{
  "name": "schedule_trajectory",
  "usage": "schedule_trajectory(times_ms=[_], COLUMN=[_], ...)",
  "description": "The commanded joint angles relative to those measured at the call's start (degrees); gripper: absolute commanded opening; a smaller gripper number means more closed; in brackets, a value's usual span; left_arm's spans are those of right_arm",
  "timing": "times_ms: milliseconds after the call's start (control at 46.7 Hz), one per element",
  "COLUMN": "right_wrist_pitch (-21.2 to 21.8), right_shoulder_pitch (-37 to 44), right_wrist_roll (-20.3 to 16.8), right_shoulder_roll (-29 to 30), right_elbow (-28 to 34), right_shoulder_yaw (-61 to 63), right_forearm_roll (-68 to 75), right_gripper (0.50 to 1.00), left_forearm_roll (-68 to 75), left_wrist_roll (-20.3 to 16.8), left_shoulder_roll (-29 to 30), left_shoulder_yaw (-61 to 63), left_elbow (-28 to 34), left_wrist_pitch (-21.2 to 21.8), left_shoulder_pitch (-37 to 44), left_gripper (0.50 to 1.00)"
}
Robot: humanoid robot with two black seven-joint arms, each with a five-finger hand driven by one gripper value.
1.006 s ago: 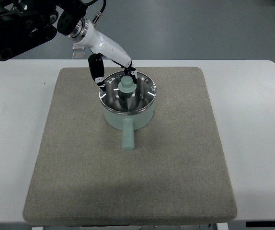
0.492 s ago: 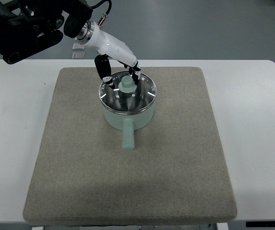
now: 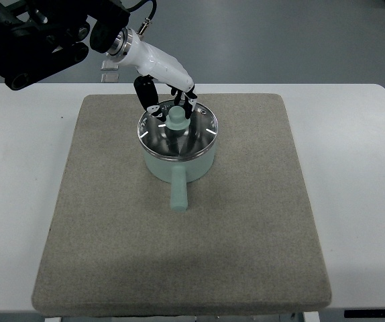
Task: Place lid left of pot with left hand
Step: 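Close the left hand fingers around the mint-green lid knob, then lift the glass lid off the saucepan with the left hand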
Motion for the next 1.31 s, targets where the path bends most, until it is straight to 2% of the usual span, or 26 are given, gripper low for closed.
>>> schedule_trajectory(times_ms=[0,64,107,214,278,385,471,514,599,1134,1284], right_wrist_pitch=[0.0,0.0,0.0,0.0,0.0,0.0,0.0,0.0,0.0,0.0,0.0], right_shoulder_pitch=[-0.1,0.0,0.0,0.0,0.0,0.0,-0.1,0.0,0.0,0.0,0.0], right_wrist_roll=[0.0,0.0,0.0,0.1,0.0,0.0,0.0,0.0,0.0,0.0,0.0], right_shoulder_roll=[0.0,0.0,0.0,0.0,0.0,0.0,0.0,0.0,0.0,0.0,0.0], right_elbow=[0.0,0.0,0.0,0.0,0.0,0.0,0.0,0.0,0.0,0.0,0.0], right_shoulder_yaw=[0.0,0.0,0.0,0.0,0.0,0.0,0.0,0.0,0.0,0.0,0.0], right_forearm_roll=[0.0,0.0,0.0,0.0,0.0,0.0,0.0,0.0,0.0,0.0,0.0], right_gripper=[0.924,0.924,0.924,0.924,0.924,0.924,0.924,0.924,0.924,0.924,0.924], left_forearm_roll=[0.0,0.1,0.0,0.0,0.0,0.0,0.0,0.0,0.1,-0.2,-0.2], left_wrist_roll=[0.0,0.0,0.0,0.0,0.0,0.0,0.0,0.0,0.0,0.0,0.0], left_shoulder_roll=[0.0,0.0,0.0,0.0,0.0,0.1,0.1,0.1,0.1,0.0,0.2], left_shoulder_yaw=[0.0,0.1,0.1,0.1,0.1,0.1,0.1,0.1,0.1,-0.8,-0.8], left_elbow=[0.0,0.0,0.0,0.0,-0.1,0.0,0.0,0.0,0.0,0.8,0.8], left_wrist_pitch=[0.2,0.4,0.4,0.4,0.4,0.4,0.5,0.5,0.5,0.6,3.9], left_shoulder_pitch=[0.0,0.1,0.4,1.1,1.3,1.4,1.9,1.9,2.2,1.8,0.5], left_gripper=[0.593,0.546,0.536,0.548,0.576,0.578,0.549,0.514,0.5,0.5,0.5])
